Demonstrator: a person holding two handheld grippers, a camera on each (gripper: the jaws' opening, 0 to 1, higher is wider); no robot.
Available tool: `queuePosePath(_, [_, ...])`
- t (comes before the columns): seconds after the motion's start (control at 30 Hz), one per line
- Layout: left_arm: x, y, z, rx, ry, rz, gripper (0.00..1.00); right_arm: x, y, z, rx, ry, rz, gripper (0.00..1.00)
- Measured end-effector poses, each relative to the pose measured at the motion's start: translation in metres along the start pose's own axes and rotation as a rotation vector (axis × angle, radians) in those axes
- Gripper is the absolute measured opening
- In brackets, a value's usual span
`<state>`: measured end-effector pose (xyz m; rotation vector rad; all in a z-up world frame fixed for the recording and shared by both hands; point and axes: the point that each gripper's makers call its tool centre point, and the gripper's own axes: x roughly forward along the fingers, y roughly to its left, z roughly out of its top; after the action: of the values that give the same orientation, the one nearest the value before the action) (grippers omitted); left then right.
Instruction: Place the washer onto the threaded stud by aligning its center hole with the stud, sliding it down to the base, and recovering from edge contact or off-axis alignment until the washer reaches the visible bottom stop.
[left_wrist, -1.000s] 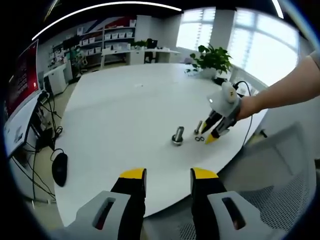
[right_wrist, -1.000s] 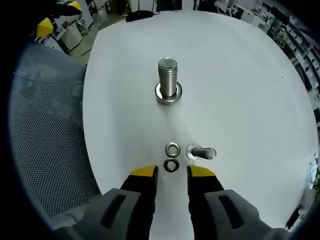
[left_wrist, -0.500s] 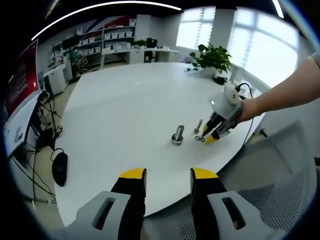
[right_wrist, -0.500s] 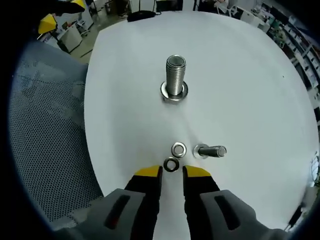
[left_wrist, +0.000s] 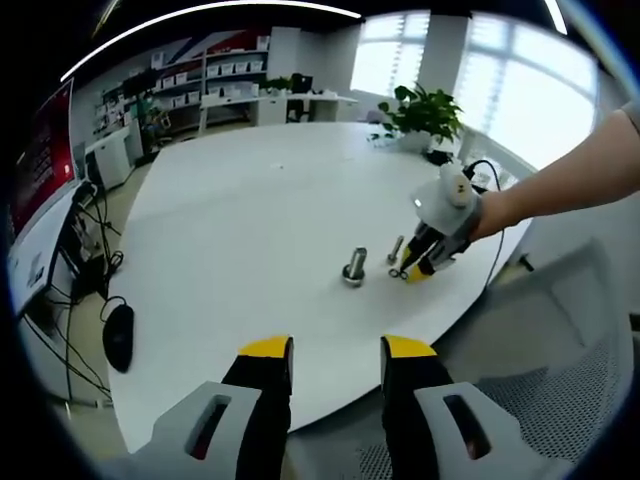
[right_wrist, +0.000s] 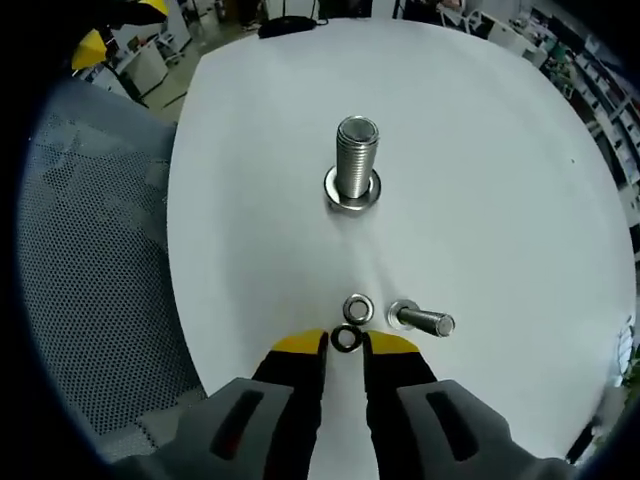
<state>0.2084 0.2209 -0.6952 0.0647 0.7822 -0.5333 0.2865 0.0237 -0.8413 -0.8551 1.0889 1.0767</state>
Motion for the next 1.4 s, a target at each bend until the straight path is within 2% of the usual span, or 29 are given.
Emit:
queuePosePath(0.23, [0.0,0.001,-0.001,-0.002,0.003,0.002,0.33,0.0,0.0,-0.001,-0.006,0.01,0.005,0.15])
queuePosePath(0.43, [-0.001,0.002,-0.001,-0.005,-0.001,0.008,0.32,-0.003,0.0,-0.012,-0.027,0.033,0.014,0.15])
queuePosePath(0.57, [0.0,0.002,-0.001,0.0,0.004,0.01,0.32,-0.002,-0.001,-0.01,-0.002,0.049,0.023,0.15])
queuePosePath(0.7, [0.0,0.002,-0.002,0.008,0.011,0.012,0.32,-0.002,0.001,-0.011,-0.071,0.116,0.021,0.15])
queuePosePath(0.87, [0.0,0.003,-0.003,0.013,0.014,0.021,0.32,-0.002,0.001,-0.012,-0.084,0.099,0.026,0.15])
queuePosePath(1.03, [0.0,0.003,-0.002,0.015,0.014,0.023,0.32,-0.002,0.0,-0.01,-0.023,0.098,0.015,0.14])
queuePosePath(1.23, [0.0,0.003,-0.004,0.02,0.021,0.025,0.32,-0.002,0.0,-0.011,-0.013,0.131,-0.004,0.14])
queuePosePath(1.4, [-0.001,0.004,-0.001,0.005,0.006,0.026,0.32,-0.002,0.0,-0.011,0.007,0.122,-0.014,0.13])
